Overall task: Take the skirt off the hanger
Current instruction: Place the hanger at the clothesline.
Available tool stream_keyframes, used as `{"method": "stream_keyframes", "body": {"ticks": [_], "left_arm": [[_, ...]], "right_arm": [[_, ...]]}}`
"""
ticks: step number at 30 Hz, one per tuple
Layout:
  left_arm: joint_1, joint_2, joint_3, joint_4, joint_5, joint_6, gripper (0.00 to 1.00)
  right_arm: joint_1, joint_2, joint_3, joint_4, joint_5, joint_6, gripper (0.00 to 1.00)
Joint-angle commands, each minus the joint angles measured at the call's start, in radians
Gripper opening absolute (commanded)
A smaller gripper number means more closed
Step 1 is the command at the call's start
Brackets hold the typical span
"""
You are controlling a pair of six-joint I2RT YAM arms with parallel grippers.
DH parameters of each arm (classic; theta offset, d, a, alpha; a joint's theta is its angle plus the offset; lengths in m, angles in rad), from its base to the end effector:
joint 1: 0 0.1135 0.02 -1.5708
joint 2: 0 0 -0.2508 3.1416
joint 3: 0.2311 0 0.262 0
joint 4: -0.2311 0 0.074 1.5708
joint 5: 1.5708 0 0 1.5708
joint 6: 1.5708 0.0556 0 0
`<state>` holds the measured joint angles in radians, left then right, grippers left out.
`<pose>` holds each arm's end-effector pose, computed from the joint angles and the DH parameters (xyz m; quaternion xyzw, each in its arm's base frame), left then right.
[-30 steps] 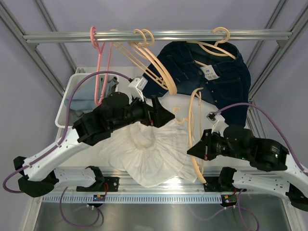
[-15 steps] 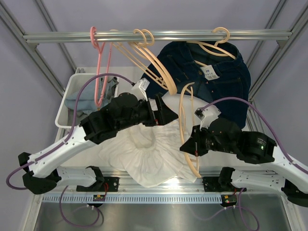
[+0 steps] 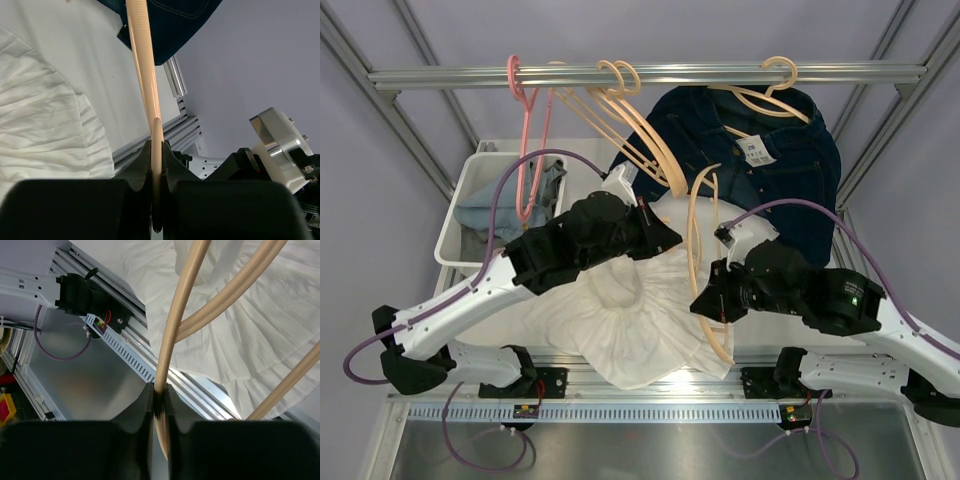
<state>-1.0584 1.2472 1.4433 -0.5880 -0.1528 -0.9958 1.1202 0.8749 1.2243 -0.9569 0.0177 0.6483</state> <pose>0.1534 -0.2555 0.4106 -0.0165 0.8297 -0.4415 0.3410 0.0813 0.1658 0.3757 -0.2032 0.8626 0.3533 0.2997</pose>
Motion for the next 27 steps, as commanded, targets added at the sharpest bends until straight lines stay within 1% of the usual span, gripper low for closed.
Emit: {"method": "stream_keyframes", "body": {"ticks": [1,2,3,4,5,6,8,9,11,13,16,18,21,22,23,25,26,27], "left_arm": [[-0.015,0.006,0.028,0.037,-0.071,-0.003,0.0],[-0.02,0.001,0.028,0.039,-0.077,-0.003,0.0],[-0.026,-0.002,0.034,0.03,-0.089,0.009,0.0],[-0.029,-0.002,0.043,0.016,-0.096,0.011,0.0],[-0.029,-0.003,0.051,0.001,-0.103,0.016,0.0],[-0.031,-0.008,0.066,-0.028,-0.12,0.017,0.0],[-0.031,-0.009,0.08,-0.056,-0.142,0.014,0.0],[-0.031,-0.006,0.101,-0.097,-0.166,0.01,0.0],[-0.031,0.011,0.117,-0.122,-0.18,-0.024,0.0],[-0.04,0.049,0.15,-0.153,-0.185,-0.055,0.0],[-0.067,0.112,0.213,-0.214,-0.243,-0.131,0.0],[-0.078,0.142,0.238,-0.232,-0.258,-0.176,0.0],[-0.084,0.231,0.353,-0.312,-0.283,-0.202,0.0],[-0.084,0.254,0.383,-0.335,-0.287,-0.208,0.0],[-0.084,0.294,0.437,-0.364,-0.291,-0.217,0.0],[-0.084,0.319,0.476,-0.384,-0.297,-0.236,0.0],[-0.087,0.327,0.502,-0.389,-0.298,-0.25,0.0],[-0.087,0.336,0.511,-0.392,-0.3,-0.254,0.0]], "right_arm": [[0.007,-0.017,0.066,-0.046,0.016,-0.053,0.27],[0.007,-0.016,0.078,-0.071,0.059,-0.052,0.36],[0.007,-0.016,0.096,-0.115,0.076,-0.053,0.51],[0.007,-0.019,0.101,-0.135,0.099,-0.046,0.61],[0.007,-0.025,0.103,-0.15,0.129,-0.041,0.78],[0.009,-0.033,0.098,-0.173,0.142,-0.038,0.99],[0.007,-0.051,0.095,-0.193,0.184,-0.032,1.0],[0.007,-0.059,0.083,-0.192,0.188,-0.036,0.99],[0.009,-0.068,0.075,-0.194,0.215,-0.029,0.99],[0.007,-0.042,0.101,-0.216,0.237,-0.026,1.0],[0.007,0.012,0.176,-0.281,0.348,0.004,0.99],[0.012,0.033,0.216,-0.29,0.373,0.001,1.0],[0.065,0.059,0.24,-0.278,0.43,-0.015,1.0],[0.114,0.076,0.248,-0.287,0.48,-0.015,0.99],[0.145,0.094,0.257,-0.324,0.517,-0.001,0.99],[0.203,0.171,0.287,-0.385,0.608,0.039,0.99],[0.242,0.194,0.293,-0.414,0.673,0.086,0.99],[0.254,0.231,0.305,-0.493,0.707,0.126,0.99]]}}
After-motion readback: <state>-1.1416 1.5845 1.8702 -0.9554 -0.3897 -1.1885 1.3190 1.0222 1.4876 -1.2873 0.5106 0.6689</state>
